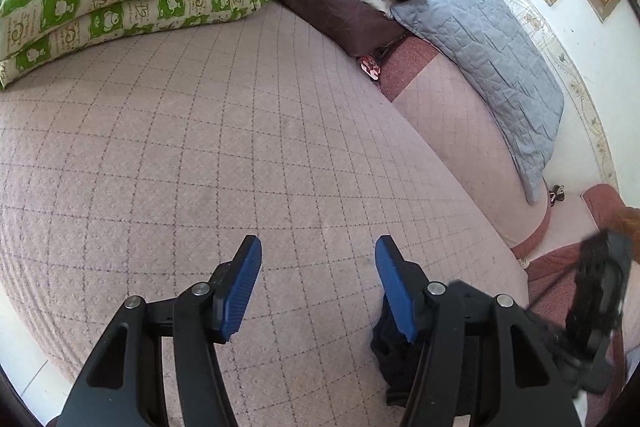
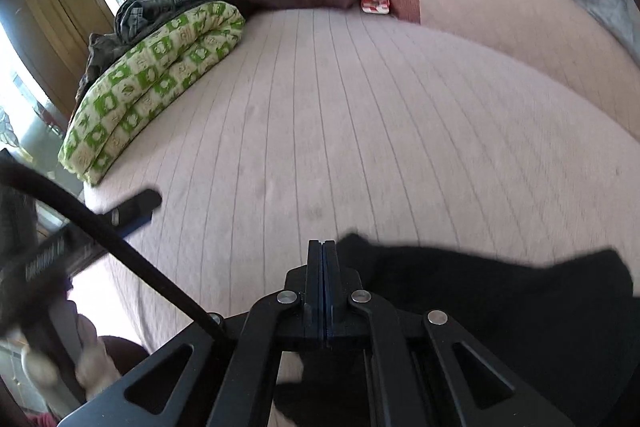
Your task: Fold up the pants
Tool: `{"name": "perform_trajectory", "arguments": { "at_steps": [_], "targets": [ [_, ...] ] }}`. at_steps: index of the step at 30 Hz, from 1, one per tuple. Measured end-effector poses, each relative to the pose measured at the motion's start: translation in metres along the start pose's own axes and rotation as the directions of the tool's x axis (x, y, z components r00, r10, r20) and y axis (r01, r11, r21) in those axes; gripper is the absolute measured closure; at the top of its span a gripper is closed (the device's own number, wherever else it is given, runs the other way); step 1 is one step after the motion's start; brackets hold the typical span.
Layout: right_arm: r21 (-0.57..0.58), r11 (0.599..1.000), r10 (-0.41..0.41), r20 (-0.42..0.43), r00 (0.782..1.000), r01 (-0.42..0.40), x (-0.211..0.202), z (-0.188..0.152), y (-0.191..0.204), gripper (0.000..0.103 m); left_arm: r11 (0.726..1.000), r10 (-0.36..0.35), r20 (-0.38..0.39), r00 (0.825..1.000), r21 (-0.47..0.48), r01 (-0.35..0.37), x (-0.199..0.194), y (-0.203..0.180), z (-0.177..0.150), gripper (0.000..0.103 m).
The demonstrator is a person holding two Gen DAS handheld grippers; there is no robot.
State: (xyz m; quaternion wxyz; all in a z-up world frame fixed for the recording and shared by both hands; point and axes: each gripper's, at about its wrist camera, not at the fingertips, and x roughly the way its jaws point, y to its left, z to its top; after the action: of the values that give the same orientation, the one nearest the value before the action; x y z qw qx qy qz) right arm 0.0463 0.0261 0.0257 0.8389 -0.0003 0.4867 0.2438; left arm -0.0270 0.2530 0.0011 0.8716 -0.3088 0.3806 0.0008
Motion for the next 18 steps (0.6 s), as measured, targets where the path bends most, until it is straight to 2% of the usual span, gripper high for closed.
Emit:
{"name": "perform_trajectory", "arguments": {
  "at_steps": [2, 4, 6, 11, 13, 14, 16, 18],
  "targets": [
    [-0.019, 1.0, -0.011, -0.069, 0.998, 0.009, 0.005, 0.006, 0.001, 0.094, 1.0, 0.007, 0.006, 1.0, -0.001, -0.007, -0.002, 0.002, 0.001, 0.045],
    [-0.061, 0.997, -0.057, -0.09, 0.994, 0.052, 0.007, -0.002, 0.007, 0.053, 1.0, 0.005, 0.007, 1.0, -0.003, -0.005, -0.003, 0.005, 0.002, 0.044],
    [-0.12, 0.988, -0.108, -0.1, 0.989, 0.096, 0.009, -0.017, 0.013, 0.047, 1.0, 0.003, 0.001, 1.0, -0.007, -0.003, -0.002, 0.006, 0.002, 0.044],
    [-0.082, 0.991, -0.117, -0.155, 0.981, 0.105, 0.027, -0.051, -0.001, 0.048, 1.0, -0.01, -0.026, 1.0, -0.011, 0.01, 0.004, 0.0, -0.001, 0.044],
    [-0.057, 0.993, -0.112, -0.155, 0.981, 0.105, 0.035, -0.06, -0.009, 0.068, 1.0, -0.009, -0.025, 1.0, 0.001, 0.009, 0.004, -0.003, -0.002, 0.044],
    [-0.036, 0.995, -0.099, -0.138, 0.985, 0.095, 0.035, -0.062, -0.012, 0.069, 1.0, -0.008, -0.025, 1.0, 0.005, 0.008, 0.003, -0.004, -0.002, 0.044],
    [0.045, 0.998, -0.048, -0.103, 0.993, 0.053, 0.028, -0.063, -0.022, 0.086, 1.0, -0.01, -0.027, 1.0, 0.001, 0.01, 0.003, -0.004, -0.003, 0.044],
    [0.095, 0.995, -0.017, -0.055, 0.998, 0.022, 0.016, -0.062, -0.029, 0.087, 1.0, -0.009, -0.034, 0.999, -0.011, 0.009, 0.005, -0.001, -0.003, 0.043]
  ]
}}
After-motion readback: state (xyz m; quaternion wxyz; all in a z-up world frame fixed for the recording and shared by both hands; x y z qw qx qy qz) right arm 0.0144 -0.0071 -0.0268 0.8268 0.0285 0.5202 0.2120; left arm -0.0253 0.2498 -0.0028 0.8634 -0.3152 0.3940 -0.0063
